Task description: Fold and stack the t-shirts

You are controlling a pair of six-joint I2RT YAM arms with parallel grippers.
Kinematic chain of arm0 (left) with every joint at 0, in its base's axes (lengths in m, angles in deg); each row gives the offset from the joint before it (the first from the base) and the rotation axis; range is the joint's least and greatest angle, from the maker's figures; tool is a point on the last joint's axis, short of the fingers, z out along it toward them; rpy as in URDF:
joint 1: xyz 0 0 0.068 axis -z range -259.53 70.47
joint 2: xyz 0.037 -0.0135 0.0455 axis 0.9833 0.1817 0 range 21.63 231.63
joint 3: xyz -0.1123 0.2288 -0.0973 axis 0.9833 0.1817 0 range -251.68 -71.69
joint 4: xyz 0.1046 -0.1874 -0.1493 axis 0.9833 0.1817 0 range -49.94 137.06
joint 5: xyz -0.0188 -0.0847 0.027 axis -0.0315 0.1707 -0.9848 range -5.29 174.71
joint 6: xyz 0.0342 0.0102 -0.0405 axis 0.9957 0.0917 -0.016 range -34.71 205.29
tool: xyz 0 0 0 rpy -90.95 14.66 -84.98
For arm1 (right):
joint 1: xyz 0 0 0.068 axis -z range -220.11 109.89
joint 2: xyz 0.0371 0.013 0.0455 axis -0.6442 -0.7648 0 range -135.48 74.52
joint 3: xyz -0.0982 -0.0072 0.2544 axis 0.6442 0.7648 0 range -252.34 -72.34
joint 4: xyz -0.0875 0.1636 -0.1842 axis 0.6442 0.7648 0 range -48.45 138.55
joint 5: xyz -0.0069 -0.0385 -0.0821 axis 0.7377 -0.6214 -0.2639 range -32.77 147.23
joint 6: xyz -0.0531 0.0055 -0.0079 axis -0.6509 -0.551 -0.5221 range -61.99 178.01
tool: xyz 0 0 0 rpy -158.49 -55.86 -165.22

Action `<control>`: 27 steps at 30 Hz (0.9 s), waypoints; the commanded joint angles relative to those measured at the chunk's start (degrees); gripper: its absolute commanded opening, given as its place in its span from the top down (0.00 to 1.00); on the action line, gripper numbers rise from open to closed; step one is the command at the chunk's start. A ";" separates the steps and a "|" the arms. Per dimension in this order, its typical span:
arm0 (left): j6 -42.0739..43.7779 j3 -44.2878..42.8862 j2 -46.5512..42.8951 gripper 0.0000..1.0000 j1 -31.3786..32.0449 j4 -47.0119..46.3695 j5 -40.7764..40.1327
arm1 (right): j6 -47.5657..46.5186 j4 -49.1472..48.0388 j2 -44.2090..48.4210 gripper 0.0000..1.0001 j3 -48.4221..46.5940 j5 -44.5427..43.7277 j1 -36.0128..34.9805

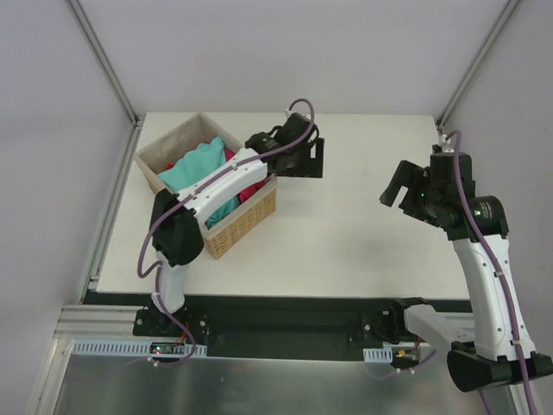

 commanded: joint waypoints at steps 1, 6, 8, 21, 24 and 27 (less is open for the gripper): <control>-1.23 -11.81 6.01 0.18 -0.16 0.25 -5.87 | -1.66 2.02 2.67 0.04 -1.47 -2.08 0.70; -6.32 -13.16 11.65 0.18 -1.47 0.78 -9.95 | -2.10 2.63 3.20 0.04 -2.09 -2.08 1.14; -6.51 -9.74 11.57 0.18 -1.91 0.78 -9.08 | -2.28 2.72 3.11 0.04 -2.18 -2.08 1.14; -1.76 24.96 -7.93 0.21 -9.29 0.69 -7.84 | -2.19 1.58 0.21 0.04 -2.71 -0.15 1.32; -2.73 34.54 -14.08 0.21 -12.89 0.16 -8.72 | -1.49 1.32 -0.31 0.04 -2.35 0.56 1.32; -2.03 37.54 -18.22 0.21 -14.83 0.34 -11.35 | -0.52 0.53 -0.75 0.04 -1.74 1.43 1.41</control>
